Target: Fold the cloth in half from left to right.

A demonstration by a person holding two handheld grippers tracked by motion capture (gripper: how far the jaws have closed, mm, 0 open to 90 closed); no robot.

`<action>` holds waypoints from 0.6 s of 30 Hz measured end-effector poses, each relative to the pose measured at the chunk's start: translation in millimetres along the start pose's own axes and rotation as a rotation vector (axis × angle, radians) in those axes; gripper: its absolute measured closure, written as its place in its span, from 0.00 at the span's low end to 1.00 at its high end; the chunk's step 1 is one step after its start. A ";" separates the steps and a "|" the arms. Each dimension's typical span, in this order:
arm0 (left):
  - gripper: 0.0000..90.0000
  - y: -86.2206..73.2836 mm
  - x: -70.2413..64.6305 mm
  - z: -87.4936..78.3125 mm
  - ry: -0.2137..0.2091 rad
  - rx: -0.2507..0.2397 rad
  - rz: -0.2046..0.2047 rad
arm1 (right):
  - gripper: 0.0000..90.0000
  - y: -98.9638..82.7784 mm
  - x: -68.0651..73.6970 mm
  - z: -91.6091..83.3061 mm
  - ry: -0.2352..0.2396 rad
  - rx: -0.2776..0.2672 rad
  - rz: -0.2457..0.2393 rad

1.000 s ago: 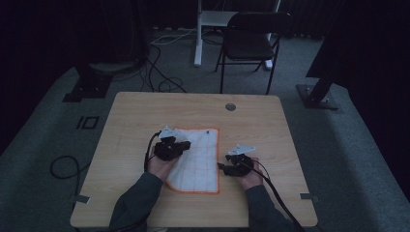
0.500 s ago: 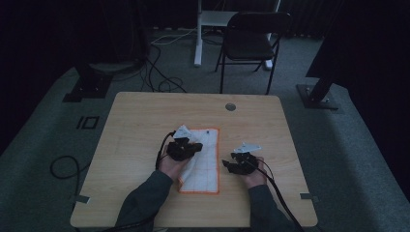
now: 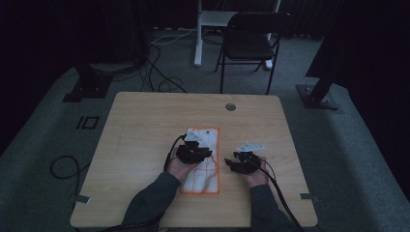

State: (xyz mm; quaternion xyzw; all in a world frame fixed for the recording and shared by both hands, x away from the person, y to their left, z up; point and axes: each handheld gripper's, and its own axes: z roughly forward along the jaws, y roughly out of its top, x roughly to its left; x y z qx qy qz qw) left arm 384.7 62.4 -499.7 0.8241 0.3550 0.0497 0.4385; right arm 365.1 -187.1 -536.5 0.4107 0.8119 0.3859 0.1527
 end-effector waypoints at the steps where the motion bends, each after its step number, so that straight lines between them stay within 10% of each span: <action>1: 0.84 -0.1 0.2 -1.9 0.006 0.001 0.001 | 0.53 0.0 0.0 0.0 0.000 0.000 0.000; 18: 0.83 -37.4 13.2 -29.8 0.107 0.023 0.001 | 0.54 9.3 16.4 0.4 0.040 -0.038 -0.044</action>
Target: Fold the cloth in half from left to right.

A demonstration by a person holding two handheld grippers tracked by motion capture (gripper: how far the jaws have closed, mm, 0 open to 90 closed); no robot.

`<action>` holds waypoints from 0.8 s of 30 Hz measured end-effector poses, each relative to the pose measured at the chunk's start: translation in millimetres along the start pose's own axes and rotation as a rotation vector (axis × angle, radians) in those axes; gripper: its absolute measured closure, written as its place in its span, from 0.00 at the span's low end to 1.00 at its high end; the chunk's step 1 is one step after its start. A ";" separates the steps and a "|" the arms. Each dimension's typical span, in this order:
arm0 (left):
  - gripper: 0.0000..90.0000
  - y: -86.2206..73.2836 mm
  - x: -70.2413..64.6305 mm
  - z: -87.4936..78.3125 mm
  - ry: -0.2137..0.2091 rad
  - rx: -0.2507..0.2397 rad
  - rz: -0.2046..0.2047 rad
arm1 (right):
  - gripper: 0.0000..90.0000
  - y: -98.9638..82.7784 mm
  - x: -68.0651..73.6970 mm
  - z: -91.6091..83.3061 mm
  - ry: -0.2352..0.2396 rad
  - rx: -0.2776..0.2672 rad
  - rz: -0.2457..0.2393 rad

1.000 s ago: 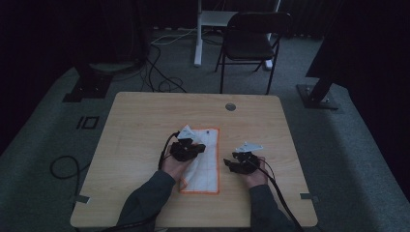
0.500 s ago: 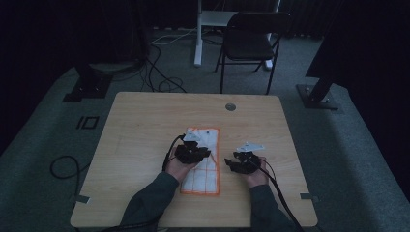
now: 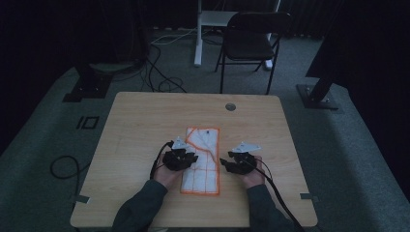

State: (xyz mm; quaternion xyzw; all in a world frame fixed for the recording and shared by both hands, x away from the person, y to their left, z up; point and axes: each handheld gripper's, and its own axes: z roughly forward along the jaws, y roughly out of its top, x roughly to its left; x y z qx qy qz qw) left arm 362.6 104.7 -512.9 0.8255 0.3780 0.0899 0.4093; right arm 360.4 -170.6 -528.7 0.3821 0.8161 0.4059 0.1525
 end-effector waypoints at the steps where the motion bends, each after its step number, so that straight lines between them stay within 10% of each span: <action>1: 0.83 -2.5 1.1 -1.5 0.008 0.003 0.001 | 0.55 1.6 1.9 0.7 0.001 -0.001 -0.009; 24: 0.83 -40.4 7.8 -3.3 0.035 -0.010 -0.074 | 0.52 33.5 20.6 42.8 -0.009 0.028 -0.091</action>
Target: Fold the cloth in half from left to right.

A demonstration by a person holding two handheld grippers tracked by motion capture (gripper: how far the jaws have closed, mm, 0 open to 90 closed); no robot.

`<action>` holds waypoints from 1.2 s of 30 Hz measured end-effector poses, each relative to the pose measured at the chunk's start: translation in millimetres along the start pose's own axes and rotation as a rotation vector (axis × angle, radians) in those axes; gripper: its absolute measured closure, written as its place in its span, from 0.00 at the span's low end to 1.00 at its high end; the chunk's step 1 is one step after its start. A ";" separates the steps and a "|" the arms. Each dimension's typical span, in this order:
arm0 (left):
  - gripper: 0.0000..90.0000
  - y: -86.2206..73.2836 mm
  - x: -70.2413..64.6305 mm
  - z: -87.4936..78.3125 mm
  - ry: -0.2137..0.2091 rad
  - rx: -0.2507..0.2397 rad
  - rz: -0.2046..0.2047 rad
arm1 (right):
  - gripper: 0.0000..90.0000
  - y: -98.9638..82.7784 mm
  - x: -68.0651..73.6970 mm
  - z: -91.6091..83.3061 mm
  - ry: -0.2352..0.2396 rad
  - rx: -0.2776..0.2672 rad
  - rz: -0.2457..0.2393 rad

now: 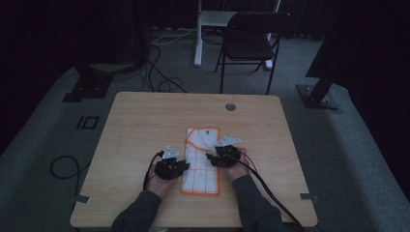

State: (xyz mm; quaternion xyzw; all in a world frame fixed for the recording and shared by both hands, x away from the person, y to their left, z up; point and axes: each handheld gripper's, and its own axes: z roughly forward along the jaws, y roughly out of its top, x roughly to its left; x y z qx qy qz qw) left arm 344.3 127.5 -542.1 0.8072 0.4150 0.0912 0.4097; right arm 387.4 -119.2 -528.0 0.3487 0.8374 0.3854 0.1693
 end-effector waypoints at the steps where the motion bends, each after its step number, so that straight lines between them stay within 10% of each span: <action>1: 0.83 0.0 -0.1 0.0 0.002 0.001 0.002 | 0.52 1.1 -0.3 2.7 -0.001 0.005 -0.007; 20: 0.88 -1.7 -2.6 -0.1 0.027 0.008 0.012 | 0.55 7.0 -32.1 12.0 -0.132 0.051 0.010; 36: 0.84 2.3 0.4 -2.1 0.038 0.001 0.014 | 0.54 3.9 -42.8 0.1 -0.152 0.048 0.055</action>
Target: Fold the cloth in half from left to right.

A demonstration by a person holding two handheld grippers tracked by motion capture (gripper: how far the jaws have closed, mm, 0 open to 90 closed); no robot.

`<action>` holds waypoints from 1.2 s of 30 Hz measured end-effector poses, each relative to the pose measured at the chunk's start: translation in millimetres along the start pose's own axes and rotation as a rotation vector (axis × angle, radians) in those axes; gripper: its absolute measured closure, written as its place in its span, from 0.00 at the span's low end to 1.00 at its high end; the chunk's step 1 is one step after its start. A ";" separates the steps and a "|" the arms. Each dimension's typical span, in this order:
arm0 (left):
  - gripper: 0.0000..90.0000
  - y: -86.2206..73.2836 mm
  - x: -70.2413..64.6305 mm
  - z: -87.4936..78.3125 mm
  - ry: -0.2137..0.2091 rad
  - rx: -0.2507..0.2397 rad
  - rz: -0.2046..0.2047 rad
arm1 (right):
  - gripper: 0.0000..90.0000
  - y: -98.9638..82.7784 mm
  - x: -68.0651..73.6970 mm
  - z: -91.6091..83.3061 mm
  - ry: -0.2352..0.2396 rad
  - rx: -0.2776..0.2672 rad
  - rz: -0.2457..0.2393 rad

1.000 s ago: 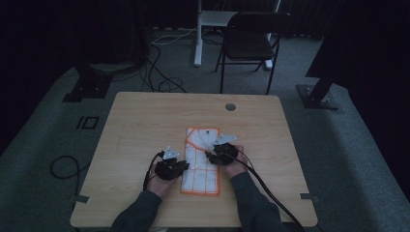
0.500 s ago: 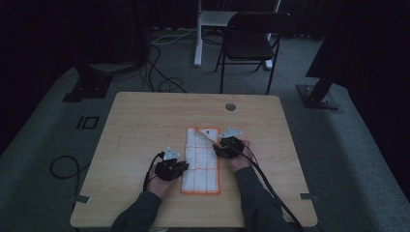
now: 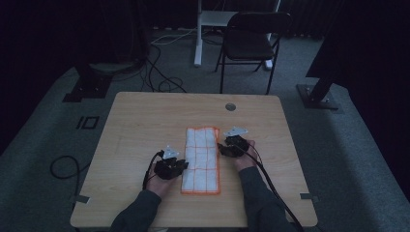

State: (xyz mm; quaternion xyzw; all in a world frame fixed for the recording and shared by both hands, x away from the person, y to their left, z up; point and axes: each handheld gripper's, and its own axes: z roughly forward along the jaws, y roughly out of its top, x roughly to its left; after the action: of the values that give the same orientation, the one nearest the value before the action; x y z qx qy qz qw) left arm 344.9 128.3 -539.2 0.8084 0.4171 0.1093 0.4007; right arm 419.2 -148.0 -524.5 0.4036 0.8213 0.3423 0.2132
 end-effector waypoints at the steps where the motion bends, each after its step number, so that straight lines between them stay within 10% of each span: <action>1: 0.84 1.4 1.3 -0.8 0.004 -0.002 0.001 | 0.54 0.0 0.0 0.0 0.000 0.000 0.000; 36: 0.77 27.7 37.3 6.8 0.075 -0.056 -0.017 | 0.54 -7.2 4.0 -2.9 0.031 -0.019 0.018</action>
State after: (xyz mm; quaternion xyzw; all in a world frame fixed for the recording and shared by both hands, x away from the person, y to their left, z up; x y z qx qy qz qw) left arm 388.0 143.7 -529.0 0.7887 0.4355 0.1479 0.4079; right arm 411.3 -149.0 -528.1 0.4034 0.8175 0.3584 0.2011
